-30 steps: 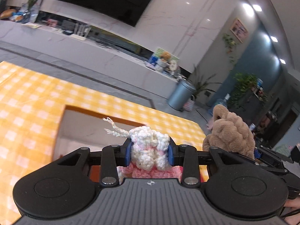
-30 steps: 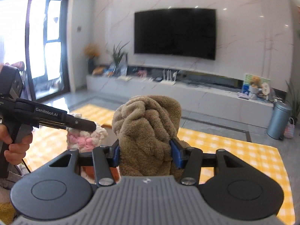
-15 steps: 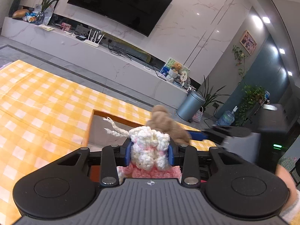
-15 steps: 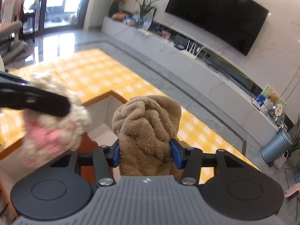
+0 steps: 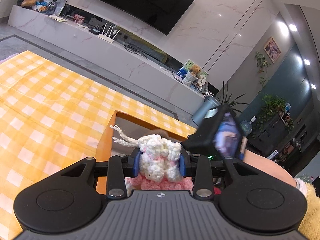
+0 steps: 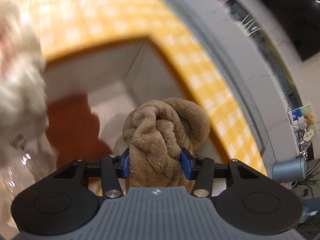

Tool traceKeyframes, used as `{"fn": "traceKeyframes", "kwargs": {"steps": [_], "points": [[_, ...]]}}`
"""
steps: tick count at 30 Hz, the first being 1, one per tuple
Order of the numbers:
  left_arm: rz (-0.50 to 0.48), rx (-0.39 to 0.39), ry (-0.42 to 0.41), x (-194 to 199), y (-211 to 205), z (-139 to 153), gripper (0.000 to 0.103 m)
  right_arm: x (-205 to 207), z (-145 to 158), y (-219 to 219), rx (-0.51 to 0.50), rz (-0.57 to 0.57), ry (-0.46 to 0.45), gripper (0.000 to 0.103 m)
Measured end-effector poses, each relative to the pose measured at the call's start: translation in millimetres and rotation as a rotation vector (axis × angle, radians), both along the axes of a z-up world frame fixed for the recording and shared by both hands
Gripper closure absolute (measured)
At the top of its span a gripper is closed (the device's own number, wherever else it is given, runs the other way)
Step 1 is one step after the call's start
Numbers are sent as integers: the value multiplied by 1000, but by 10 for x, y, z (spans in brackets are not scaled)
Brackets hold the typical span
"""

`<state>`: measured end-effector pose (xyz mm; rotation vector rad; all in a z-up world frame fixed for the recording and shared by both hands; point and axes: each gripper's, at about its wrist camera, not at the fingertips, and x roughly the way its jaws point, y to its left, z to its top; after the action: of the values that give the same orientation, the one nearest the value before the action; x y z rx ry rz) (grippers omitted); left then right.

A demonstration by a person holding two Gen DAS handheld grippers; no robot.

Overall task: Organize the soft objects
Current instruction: 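Lower the plush bear into the box with the right tool while left carries the knitted item over it, then release the plush bear with the right tool while left drops the knitted item into the box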

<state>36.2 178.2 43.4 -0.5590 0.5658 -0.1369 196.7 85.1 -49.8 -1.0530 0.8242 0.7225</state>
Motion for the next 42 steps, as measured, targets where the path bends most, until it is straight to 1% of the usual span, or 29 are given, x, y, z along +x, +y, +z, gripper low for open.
{"fn": "traceKeyframes", "kwargs": {"steps": [2, 4, 7, 11, 12, 13, 14, 15, 16, 18, 20, 22, 24, 28, 30, 31, 34, 38, 42], "points": [[14, 36, 27, 31, -25, -22, 62, 27, -145, 17, -72, 0, 20, 56], [18, 48, 50, 68, -38, -62, 62, 37, -243, 3, -112, 7, 44, 57], [25, 60, 63, 88, -45, -79, 62, 50, -306, -13, -103, 18, 29, 55], [30, 72, 64, 82, -54, -74, 62, 84, -321, -39, -49, -7, 31, 43], [26, 68, 61, 80, -53, -63, 62, 90, -285, -52, -28, -29, 38, 40], [26, 64, 59, 74, -51, -53, 62, 87, -231, -48, 0, -55, 41, 31], [27, 64, 55, 58, -54, -36, 62, 75, -165, -70, 28, -79, 28, 19], [27, 70, 49, 55, -59, -17, 62, 52, -89, -101, 54, -93, 3, 14], [27, 74, 42, 40, -67, 4, 62, 20, -7, -136, 78, -94, -22, 11], [30, 70, 28, 24, -75, 42, 62, -55, 177, -227, 132, -85, -56, 10], [30, 63, 17, 30, -83, 66, 62, -143, 354, -347, 186, -89, -79, 6], [29, 72, 3, 47, -115, 79, 61, -229, 510, -486, 231, -84, -96, 6], [25, 107, -17, 57, -189, 94, 61, -322, 618, -583, 260, -79, -118, 6], [-7, 140, -37, 138, -333, 89, 61, -469, 694, -850, 277, -77, -158, 6], [-48, 178, -50, 213, -425, 73, 60, -540, 684, -949, 279, -79, -174, 6], [-59, 195, -41, 263, -463, 54, 60, -568, 675, -990, 274, -82, -186, 6], [-51, 239, -11, 417, -552, 11, 60, -691, 649, -1135, 269, -61, -223, 6], [-40, 252, 28, 619, -594, -105, 60, -743, 636, -1270, 284, -57, -199, 6], [9, 262, 72, 776, -589, -231, 60, -714, 636, -1328, 319, -72, -173, 6]]}}
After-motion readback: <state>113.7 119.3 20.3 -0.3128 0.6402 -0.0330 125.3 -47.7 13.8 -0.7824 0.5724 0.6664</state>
